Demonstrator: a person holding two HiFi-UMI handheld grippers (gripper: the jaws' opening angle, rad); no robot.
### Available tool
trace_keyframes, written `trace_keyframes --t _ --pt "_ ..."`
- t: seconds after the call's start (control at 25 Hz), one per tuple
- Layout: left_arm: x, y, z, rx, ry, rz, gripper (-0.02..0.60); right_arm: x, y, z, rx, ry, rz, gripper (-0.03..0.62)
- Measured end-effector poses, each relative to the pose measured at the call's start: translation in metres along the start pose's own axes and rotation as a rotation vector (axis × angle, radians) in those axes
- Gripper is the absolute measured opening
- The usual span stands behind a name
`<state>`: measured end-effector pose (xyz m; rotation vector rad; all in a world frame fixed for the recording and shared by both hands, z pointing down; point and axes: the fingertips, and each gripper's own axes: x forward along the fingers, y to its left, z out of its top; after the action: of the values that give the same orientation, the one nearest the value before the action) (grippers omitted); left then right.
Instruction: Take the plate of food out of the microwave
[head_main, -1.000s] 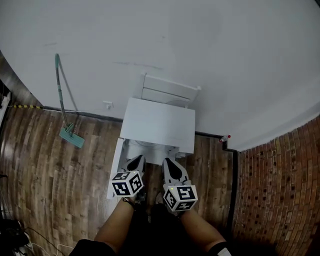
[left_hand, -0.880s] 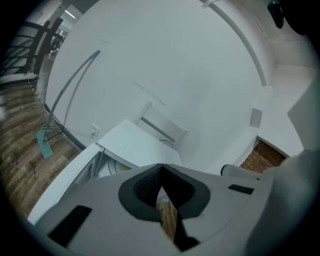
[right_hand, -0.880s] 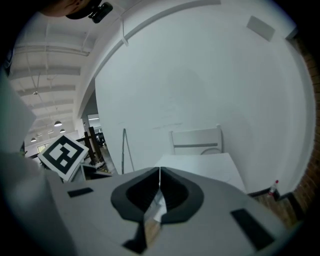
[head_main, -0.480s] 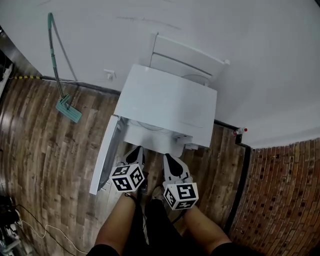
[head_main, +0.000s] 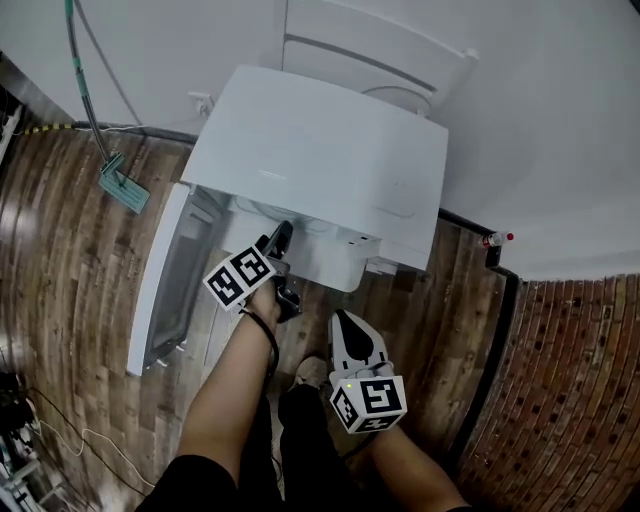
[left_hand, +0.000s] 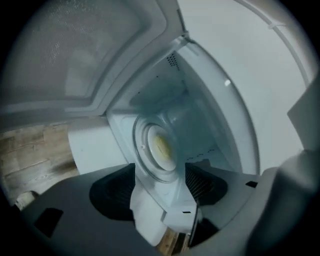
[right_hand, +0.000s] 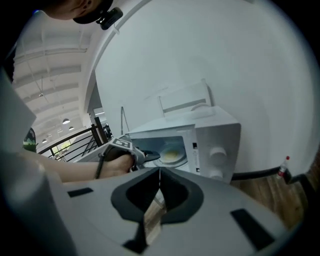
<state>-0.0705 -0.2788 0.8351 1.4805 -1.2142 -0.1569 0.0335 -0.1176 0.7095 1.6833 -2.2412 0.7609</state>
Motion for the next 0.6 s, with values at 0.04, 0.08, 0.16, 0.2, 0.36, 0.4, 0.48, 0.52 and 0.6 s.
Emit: trace_keyframes --t 0.04,0.08,0.16,0.2,0.36,0.4,0.48,0.52,0.6 --pt "0.008 0.008 0.001 -0.013 -0.012 0.039 0.307 -0.006 -0.005 -0.008 0.009 0.011 -0.002 0.012" --pt "0.016 0.016 0.003 -0.024 -0.024 0.078 0.324 -0.010 -0.009 -0.015 0.016 0.022 -0.004 0.012" --pt "0.028 0.028 0.006 -0.048 -0.042 0.134 0.347 -0.017 -0.017 -0.026 0.024 0.040 -0.006 0.012" --pt "0.033 0.032 0.008 -0.052 -0.046 0.151 0.359 -0.020 -0.020 -0.031 0.026 0.046 -0.006 0.012" --pt "0.052 0.042 0.005 0.016 -0.040 0.230 0.389 -0.027 -0.035 -0.039 0.037 0.062 -0.014 0.012" --pt "0.056 0.044 0.003 0.029 -0.045 0.247 0.405 -0.027 -0.038 -0.040 0.039 0.064 -0.014 0.012" --pt "0.062 0.043 0.004 0.036 -0.060 0.260 0.410 -0.027 -0.042 -0.041 0.039 0.067 -0.012 0.012" --pt "0.065 0.042 0.005 0.037 -0.066 0.263 0.411 -0.027 -0.044 -0.042 0.039 0.069 -0.010 0.012" --pt "0.070 0.042 0.007 0.050 -0.072 0.280 0.413 -0.027 -0.046 -0.044 0.042 0.074 -0.008 0.012"
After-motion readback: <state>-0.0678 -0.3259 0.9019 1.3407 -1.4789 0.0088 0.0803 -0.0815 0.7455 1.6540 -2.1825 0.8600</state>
